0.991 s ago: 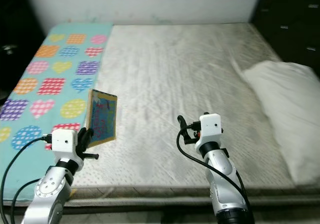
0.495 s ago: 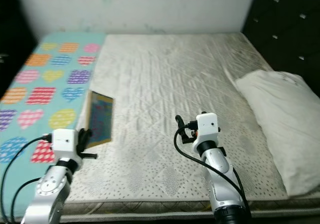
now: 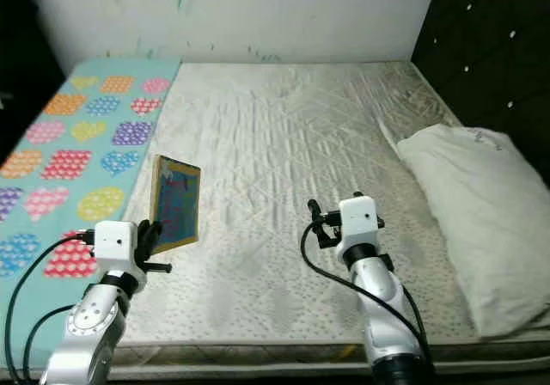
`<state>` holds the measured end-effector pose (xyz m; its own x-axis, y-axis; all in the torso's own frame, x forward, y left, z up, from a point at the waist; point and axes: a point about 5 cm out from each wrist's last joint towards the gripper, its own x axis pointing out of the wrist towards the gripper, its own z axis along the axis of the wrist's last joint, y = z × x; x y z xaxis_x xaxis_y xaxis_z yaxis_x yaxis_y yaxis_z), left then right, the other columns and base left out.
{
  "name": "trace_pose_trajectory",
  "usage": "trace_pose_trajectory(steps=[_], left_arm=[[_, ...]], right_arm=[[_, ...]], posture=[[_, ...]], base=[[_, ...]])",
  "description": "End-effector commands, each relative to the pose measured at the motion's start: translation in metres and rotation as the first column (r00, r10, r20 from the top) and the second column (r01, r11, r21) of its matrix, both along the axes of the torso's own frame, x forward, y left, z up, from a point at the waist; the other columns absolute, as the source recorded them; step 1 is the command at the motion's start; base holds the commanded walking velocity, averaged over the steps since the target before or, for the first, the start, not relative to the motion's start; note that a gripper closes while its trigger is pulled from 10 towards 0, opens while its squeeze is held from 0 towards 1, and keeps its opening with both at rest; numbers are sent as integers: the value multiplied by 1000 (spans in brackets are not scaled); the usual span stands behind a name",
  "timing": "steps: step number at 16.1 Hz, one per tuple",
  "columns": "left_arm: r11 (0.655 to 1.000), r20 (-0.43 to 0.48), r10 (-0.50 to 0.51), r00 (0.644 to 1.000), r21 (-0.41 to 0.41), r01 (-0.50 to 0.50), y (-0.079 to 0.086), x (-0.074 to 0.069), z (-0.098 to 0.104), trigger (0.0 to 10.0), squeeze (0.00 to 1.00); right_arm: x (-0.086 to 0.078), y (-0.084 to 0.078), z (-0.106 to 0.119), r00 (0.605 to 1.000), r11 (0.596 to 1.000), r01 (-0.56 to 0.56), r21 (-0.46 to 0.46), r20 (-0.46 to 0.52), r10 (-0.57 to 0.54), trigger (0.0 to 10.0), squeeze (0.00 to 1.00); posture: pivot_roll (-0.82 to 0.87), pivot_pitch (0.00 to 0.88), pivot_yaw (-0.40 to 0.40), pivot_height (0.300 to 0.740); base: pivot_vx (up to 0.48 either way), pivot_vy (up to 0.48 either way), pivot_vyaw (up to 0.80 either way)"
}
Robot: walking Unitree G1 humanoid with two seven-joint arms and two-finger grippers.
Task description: Clean up the room
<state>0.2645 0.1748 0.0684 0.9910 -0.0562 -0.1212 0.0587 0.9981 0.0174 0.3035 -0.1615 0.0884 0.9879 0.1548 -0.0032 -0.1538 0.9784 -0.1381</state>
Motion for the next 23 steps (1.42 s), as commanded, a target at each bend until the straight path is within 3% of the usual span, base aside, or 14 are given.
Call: trace_pose_trajectory(steps=[1, 8, 9, 12, 15, 16, 17, 19, 23], left_arm=[[1000, 44, 3, 999, 2, -3, 2, 3, 8, 10000, 0], [1000, 41, 6, 999, -6, -5, 2, 3, 8, 10000, 0], [1000, 41, 6, 999, -7, -6, 1, 3, 8, 10000, 0], [1000, 39, 5, 999, -7, -5, 1, 3, 7, 10000, 0], [1000, 40, 5, 999, -4, -5, 1, 3, 7, 10000, 0], [1000, 44, -2, 999, -13, 3, 1, 4, 7, 10000, 0], [1000, 46, 4, 999, -21, -3, 1, 4, 8, 10000, 0], [1000, 47, 10, 999, -21, -9, 1, 4, 8, 10000, 0], [1000, 52, 11, 999, -19, -10, 2, 5, 9, 10000, 0]], right_arm=[[1, 4, 1, 1000, 1000, -20, 7, 9, 20, 10000, 0], [-1, 9, 2, 997, 995, -75, -69, 31, 78, 10000, 0], [-4, 11, 4, 991, 992, -128, -11, 28, 128, 10000, 0], [-3, 13, 3, 994, 993, -105, -58, 35, 107, 10000, 0], [-5, 17, 2, 989, 989, -140, -49, 35, 142, 10000, 0], [-5, 17, 4, 988, 986, -143, -82, 51, 148, 10000, 0], [-5, 17, 1, 990, 989, -143, -47, 12, 143, 10000, 0], [-6, 16, 2, 991, 989, -126, -77, 27, 128, 10000, 0], [-6, 15, 2, 993, 992, -116, -49, 29, 117, 10000, 0]], posture=[[-111, 58, 17, 740], [-115, 70, 15, 740], [-114, 71, 14, 740], [-116, 71, 15, 740], [-115, 70, 15, 740], [-115, 70, 15, 740], [-113, 70, 16, 740], [-113, 70, 16, 740], [-114, 69, 17, 740]], base=[[0, -480, 0], [0, -480, 0], [0, -364, 0], [0, -351, 0], [0, -316, 0], [0, 0, 0], [0, 0, 0], [0, 0, 0], [0, 0, 0]])
